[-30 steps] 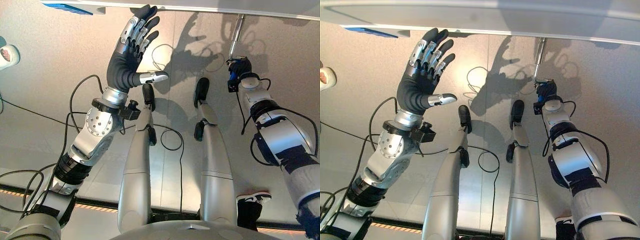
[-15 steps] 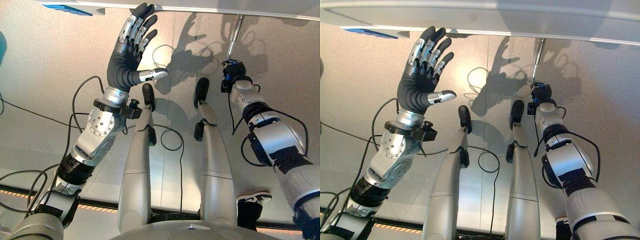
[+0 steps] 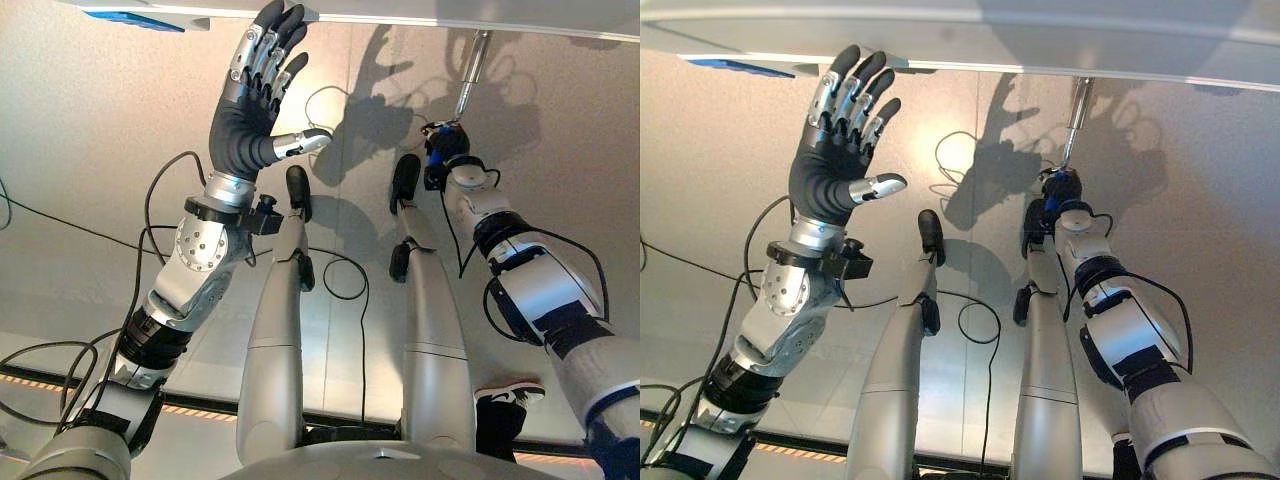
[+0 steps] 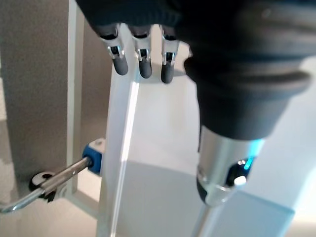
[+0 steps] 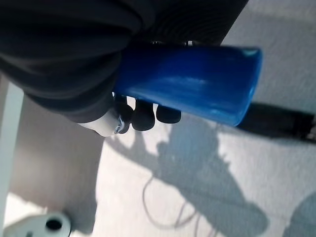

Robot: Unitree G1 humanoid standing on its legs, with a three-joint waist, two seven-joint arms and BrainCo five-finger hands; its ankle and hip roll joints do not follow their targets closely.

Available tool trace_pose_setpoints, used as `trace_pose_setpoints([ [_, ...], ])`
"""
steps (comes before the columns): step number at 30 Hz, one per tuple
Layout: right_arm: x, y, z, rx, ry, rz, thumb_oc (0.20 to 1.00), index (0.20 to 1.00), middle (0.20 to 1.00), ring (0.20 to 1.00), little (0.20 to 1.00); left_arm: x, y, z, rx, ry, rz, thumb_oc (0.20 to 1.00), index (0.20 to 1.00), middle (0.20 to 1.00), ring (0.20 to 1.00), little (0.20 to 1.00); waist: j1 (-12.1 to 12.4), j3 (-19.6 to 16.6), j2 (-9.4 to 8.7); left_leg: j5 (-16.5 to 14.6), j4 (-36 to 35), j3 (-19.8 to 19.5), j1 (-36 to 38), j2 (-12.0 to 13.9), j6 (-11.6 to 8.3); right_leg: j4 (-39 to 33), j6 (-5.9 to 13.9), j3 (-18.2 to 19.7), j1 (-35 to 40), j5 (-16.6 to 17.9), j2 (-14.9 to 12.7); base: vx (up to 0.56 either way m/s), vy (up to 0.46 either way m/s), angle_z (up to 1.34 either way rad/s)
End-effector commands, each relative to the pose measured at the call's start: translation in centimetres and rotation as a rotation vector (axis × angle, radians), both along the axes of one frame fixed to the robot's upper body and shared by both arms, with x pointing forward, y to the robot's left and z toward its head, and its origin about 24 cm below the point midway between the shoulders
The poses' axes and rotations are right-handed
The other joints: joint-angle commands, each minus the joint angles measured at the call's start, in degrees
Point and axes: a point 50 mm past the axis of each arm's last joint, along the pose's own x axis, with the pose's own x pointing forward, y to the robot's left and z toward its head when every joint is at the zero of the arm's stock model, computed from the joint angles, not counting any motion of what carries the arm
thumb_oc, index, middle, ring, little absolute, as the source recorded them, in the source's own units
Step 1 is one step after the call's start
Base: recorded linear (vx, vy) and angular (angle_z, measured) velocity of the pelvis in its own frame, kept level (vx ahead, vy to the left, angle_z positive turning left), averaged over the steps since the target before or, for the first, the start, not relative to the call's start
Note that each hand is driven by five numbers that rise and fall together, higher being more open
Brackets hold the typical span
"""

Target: Raise the hospital bed

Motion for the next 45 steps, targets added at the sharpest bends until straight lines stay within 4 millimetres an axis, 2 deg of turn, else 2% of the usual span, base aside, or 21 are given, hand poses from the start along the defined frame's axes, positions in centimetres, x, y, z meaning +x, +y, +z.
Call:
trace_pose_setpoints([
  [1, -3.5, 12.8, -5.1, -0.019, 0.115, 0.440, 0.200, 0.200, 0.200, 0.200, 0.200, -2.3, 0.3, 1.3, -0.070, -0.118, -0.038, 1.000, 1.000, 1.000, 1.000, 1.000, 0.69, -0.68, 4.86, -2.56, 2.67, -2.74, -3.35, -1.74, -0.12, -3.30, 8.03, 0.69, 1.32, -0.15, -1.93, 0.01, 0.024, 0.06],
  [4, -4.3, 14.9, -3.7, 0.005, 0.051, 0.536, 0.200, 0.200, 0.200, 0.200, 0.200, -2.4, 0.5, 1.4, -0.070, -0.130, -0.028, 1.000, 1.000, 1.000, 1.000, 1.000, 1.06, -0.68, 4.74, -2.36, 2.62, -3.07, -3.61, -1.80, -0.25, -3.47, 8.02, 0.45, 1.42, -0.17, -2.15, 0.01, 0.013, 0.04],
  [8, -4.8, 16.3, -2.6, 0.030, 0.008, 0.616, 0.200, 0.200, 0.200, 0.200, 0.200, -2.5, 0.5, 1.3, -0.074, -0.129, -0.036, 1.000, 1.000, 1.000, 1.000, 1.000, 1.46, -0.68, 4.75, -2.34, 2.67, -3.22, -3.56, -1.81, -0.31, -3.54, 8.03, 0.38, 1.70, -0.28, -2.24, 0.00, 0.000, 0.00],
  [14, -5.7, 17.7, -0.1, 0.087, -0.086, 0.721, 0.200, 0.200, 0.200, 0.200, 0.200, -2.7, 0.7, 1.2, -0.072, -0.137, -0.033, 1.000, 1.000, 1.000, 1.000, 1.000, 1.41, -0.68, 4.42, -2.39, 2.86, -3.12, -3.25, -1.80, -0.45, -3.59, 7.97, 0.57, 2.11, -0.32, -2.19, 0.00, 0.000, 0.00],
  [17, -6.4, 17.4, 2.3, 0.165, -0.187, 0.787, 0.200, 0.200, 0.200, 0.200, 0.200, -2.8, 1.0, 1.0, -0.057, -0.136, -0.018, 1.000, 1.000, 1.000, 1.000, 1.000, 0.75, -0.68, 3.68, -2.38, 2.56, -2.69, -2.42, -1.44, -0.53, -4.35, 8.01, 0.71, 2.99, -0.19, -2.10, 0.00, 0.000, 0.00],
  [18, -6.4, 17.3, 2.3, 0.165, -0.186, 0.786, 0.200, 0.200, 0.200, 0.200, 0.200, -2.8, 1.0, 1.0, -0.057, -0.136, -0.018, 1.000, 1.000, 1.000, 1.000, 1.000, 0.75, -0.68, 3.69, -2.38, 2.54, -2.67, -2.38, -1.44, -0.52, -4.36, 8.01, 0.73, 3.02, -0.19, -2.10, 0.00, 0.000, 0.00],
  [20, -6.9, 16.2, 3.5, 0.196, -0.246, 0.812, 0.200, 0.200, 0.200, 0.200, 0.200, -2.8, 1.3, 0.8, -0.039, -0.136, 0.000, 1.000, 1.000, 1.000, 1.000, 1.000, 0.14, -0.68, 3.28, -2.39, 2.25, -2.41, -1.73, -1.32, -0.60, -4.50, 8.09, 0.89, 3.47, -0.18, -1.94, 0.00, 0.000, 0.00],
  [21, -7.5, 14.5, 4.8, 0.225, -0.319, 0.824, 0.200, 0.200, 0.200, 0.200, 0.200, -2.9, 1.4, 0.7, -0.023, -0.133, 0.007, 1.000, 1.000, 1.000, 1.000, 1.000, -0.64, -0.68, 2.76, -2.40, 1.95, -2.08, -1.04, -1.14, -0.63, -4.87, 8.23, 0.98, 4.03, -0.05, -1.83, 0.00, 0.000, 0.00],
  [22, -7.5, 14.4, 4.8, 0.225, -0.318, 0.823, 0.200, 0.200, 0.200, 0.200, 0.200, -2.9, 1.4, 0.7, -0.023, -0.133, 0.006, 1.000, 1.000, 1.000, 1.000, 1.000, -0.57, -0.68, 2.80, -2.40, 1.89, -2.05, -0.95, -1.13, -0.62, -4.91, 8.24, 1.01, 4.10, -0.04, -1.82, 0.00, 0.000, 0.00],
  [24, -8.6, 11.7, 6.2, 0.274, -0.407, 0.846, 0.200, 0.200, 0.200, 0.200, 0.200, -2.9, 1.6, 0.5, -0.004, -0.131, 0.011, 1.000, 1.000, 1.000, 1.000, 1.000, -1.63, -0.68, 2.15, -2.58, 1.81, -1.67, -0.11, -0.88, -0.61, -5.36, 8.35, 1.33, 4.76, 0.07, -1.54, 0.00, 0.000, 0.00],
  [25, -8.6, 11.7, 6.2, 0.274, -0.406, 0.845, 0.200, 0.200, 0.200, 0.200, 0.200, -2.9, 1.6, 0.5, -0.005, -0.130, 0.009, 1.000, 1.000, 1.000, 1.000, 1.000, -1.58, -0.68, 2.19, -2.59, 1.80, -1.66, -0.05, -0.88, -0.61, -5.37, 8.36, 1.34, 4.81, 0.07, -1.54, 0.01, -0.033, -0.01],
  [26, -9.6, 10.0, 6.8, 0.291, -0.456, 0.864, 0.200, 0.200, 0.200, 0.200, 0.200, -3.0, 1.9, 0.5, 0.022, -0.140, 0.021, 1.000, 1.000, 1.000, 1.000, 1.000, -2.33, -0.68, 1.94, -2.56, 1.43, -1.44, 0.96, -0.73, -0.66, -5.64, 8.51, 1.48, 5.67, -0.01, -1.37, 0.00, 0.000, 0.00],
  [27, -9.6, 10.0, 6.8, 0.291, -0.455, 0.863, 0.200, 0.200, 0.200, 0.200, 0.200, -3.1, 1.8, 0.5, 0.022, -0.139, 0.019, 1.000, 1.000, 1.000, 1.000, 1.000, -2.28, -0.68, 1.96, -2.55, 1.38, -1.44, 1.06, -0.73, -0.66, -5.67, 8.51, 1.48, 5.75, -0.01, -1.37, 0.00, 0.000, 0.00],
  [29, -11.0, 7.3, 6.7, 0.314, -0.492, 0.876, 0.200, 0.200, 0.200, 0.200, 0.200, -3.2, 2.7, 0.3, 0.059, -0.141, 0.042, 1.000, 1.000, 1.000, 1.000, 1.000, -3.21, -0.68, 1.66, -2.60, 1.07, -1.40, 2.37, -0.47, -0.75, -5.82, 8.63, 1.80, 6.67, -0.12, -1.18, 0.01, -0.013, -0.02],
  [30, -11.0, 7.3, 6.7, 0.314, -0.491, 0.875, 0.200, 0.200, 0.200, 0.200, 0.200, -3.2, 2.7, 0.3, 0.059, -0.141, 0.042, 1.000, 1.000, 1.000, 1.000, 1.000, -3.19, -0.68, 1.66, -2.60, 1.04, -1.39, 2.44, -0.48, -0.75, -5.83, 8.63, 1.81, 6.73, -0.13, -1.18, 0.01, -0.045, -0.07],
  [32, -12.2, 5.1, 6.4, 0.353, -0.506, 0.882, 0.200, 0.200, 0.200, 0.200, 0.200, -3.5, 3.5, 0.1, 0.092, -0.142, 0.063, 1.000, 1.000, 1.000, 1.000, 1.000, -3.85, -0.68, 1.50, -2.68, 0.87, -1.29, 3.54, -0.37, -0.83, -5.93, 8.69, 1.90, 7.72, -0.31, -0.91, 0.00, -0.039, -0.06],
  [34, -12.6, 4.5, 6.5, 0.358, -0.518, 0.887, 0.200, 0.200, 0.200, 0.200, 0.200, -3.5, 3.7, 0.0, 0.098, -0.139, 0.073, 1.000, 1.000, 1.000, 1.000, 1.000, -4.00, -0.68, 1.48, -2.72, 0.82, -1.26, 3.93, -0.32, -0.83, -5.87, 8.67, 2.04, 7.94, -0.38, -0.78, 0.00, -0.022, -0.01],
  [35, -13.2, 3.1, 6.6, 0.373, -0.541, 0.865, 0.200, 0.200, 0.200, 0.200, 0.200, -3.6, 4.3, 0.0, 0.112, -0.145, 0.100, 1.000, 1.000, 1.000, 1.000, 1.000, -4.51, -0.68, 1.26, -2.69, 0.43, -1.07, 4.69, -0.14, -0.89, -5.88, 8.70, 2.11, 8.32, -0.51, -0.64, 0.00, -0.044, 0.00],
  [40, -14.2, 0.7, 7.2, 0.448, -0.616, 0.809, 0.200, 0.200, 0.200, 0.200, 0.200, -3.9, 5.1, -0.1, 0.104, -0.147, 0.126, 1.000, 1.000, 1.000, 1.000, 1.000, -5.27, -0.68, 0.81, -2.79, -0.12, -0.70, 5.96, 0.10, -0.99, -5.96, 8.66, 2.31, 9.05, -0.75, -0.29, 0.00, -0.033, -0.02],
  [43, -14.3, 0.1, 7.4, 0.469, -0.638, 0.791, 0.200, 0.200, 0.200, 0.200, 0.200, -3.8, 5.1, -0.2, 0.098, -0.144, 0.126, 1.000, 1.000, 1.000, 1.000, 1.000, -5.42, -0.68, 0.66, -2.86, -0.12, -0.60, 6.22, 0.15, -0.98, -5.83, 8.63, 2.36, 9.12, -0.82, -0.19, 0.00, -0.033, -0.01],
  [45, -14.6, -1.4, 7.5, 0.499, -0.684, 0.723, 0.200, 0.200, 0.200, 0.200, 0.200, -4.0, 5.6, 0.0, 0.082, -0.152, 0.136, 1.000, 1.000, 1.000, 1.000, 1.000, -5.98, -0.68, 0.20, -3.00, -0.38, -0.31, 6.76, 0.26, -0.99, -5.85, 8.59, 2.62, 9.44, -0.91, 0.14, -0.01, -0.053, 0.00],
])
